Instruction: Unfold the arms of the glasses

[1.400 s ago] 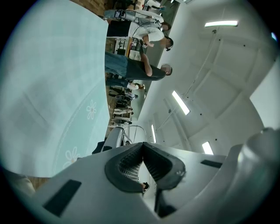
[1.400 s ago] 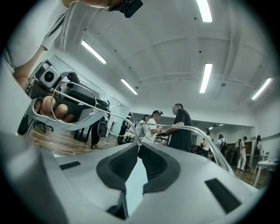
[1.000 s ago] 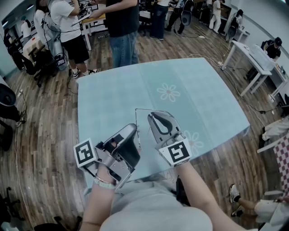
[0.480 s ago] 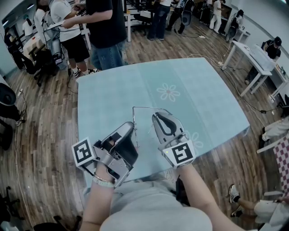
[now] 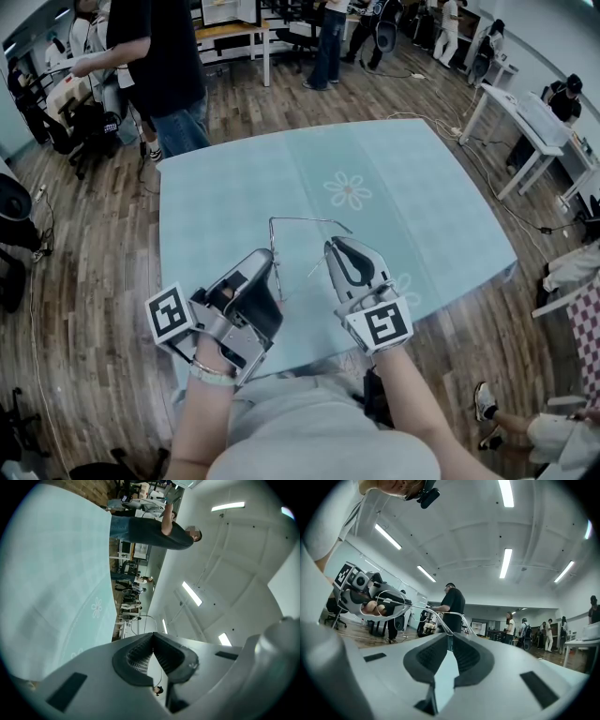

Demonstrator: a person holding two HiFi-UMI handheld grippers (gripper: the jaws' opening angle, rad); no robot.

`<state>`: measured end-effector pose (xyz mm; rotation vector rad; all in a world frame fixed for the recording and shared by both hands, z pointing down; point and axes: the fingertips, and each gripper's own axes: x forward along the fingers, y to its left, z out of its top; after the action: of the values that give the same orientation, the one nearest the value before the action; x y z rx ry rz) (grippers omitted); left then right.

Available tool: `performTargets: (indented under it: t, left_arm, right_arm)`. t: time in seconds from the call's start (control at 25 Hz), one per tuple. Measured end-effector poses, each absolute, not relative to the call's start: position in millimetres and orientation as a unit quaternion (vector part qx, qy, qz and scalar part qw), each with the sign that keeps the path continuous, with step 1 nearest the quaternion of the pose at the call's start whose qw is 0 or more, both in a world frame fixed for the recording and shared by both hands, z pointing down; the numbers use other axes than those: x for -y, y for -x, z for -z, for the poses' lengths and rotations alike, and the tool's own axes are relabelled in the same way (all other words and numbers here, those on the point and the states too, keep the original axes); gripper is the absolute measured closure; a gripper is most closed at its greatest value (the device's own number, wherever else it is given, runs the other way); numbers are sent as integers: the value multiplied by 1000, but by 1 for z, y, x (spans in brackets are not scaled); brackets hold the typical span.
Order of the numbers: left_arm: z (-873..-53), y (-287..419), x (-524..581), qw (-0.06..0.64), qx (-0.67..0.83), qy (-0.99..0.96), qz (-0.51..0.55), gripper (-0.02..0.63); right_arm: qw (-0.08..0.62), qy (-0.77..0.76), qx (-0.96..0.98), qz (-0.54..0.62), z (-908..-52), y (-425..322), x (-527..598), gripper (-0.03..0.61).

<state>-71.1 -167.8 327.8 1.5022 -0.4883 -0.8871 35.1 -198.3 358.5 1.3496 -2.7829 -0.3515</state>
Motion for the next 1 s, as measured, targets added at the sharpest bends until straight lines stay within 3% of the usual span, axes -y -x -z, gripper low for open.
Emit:
performTargets:
  t: [1.0]
  left_arm:
    - [-328, 77, 170, 590, 244, -663, 391, 604]
  right_arm:
    - [13, -451, 888, 90, -365, -67, 163, 541]
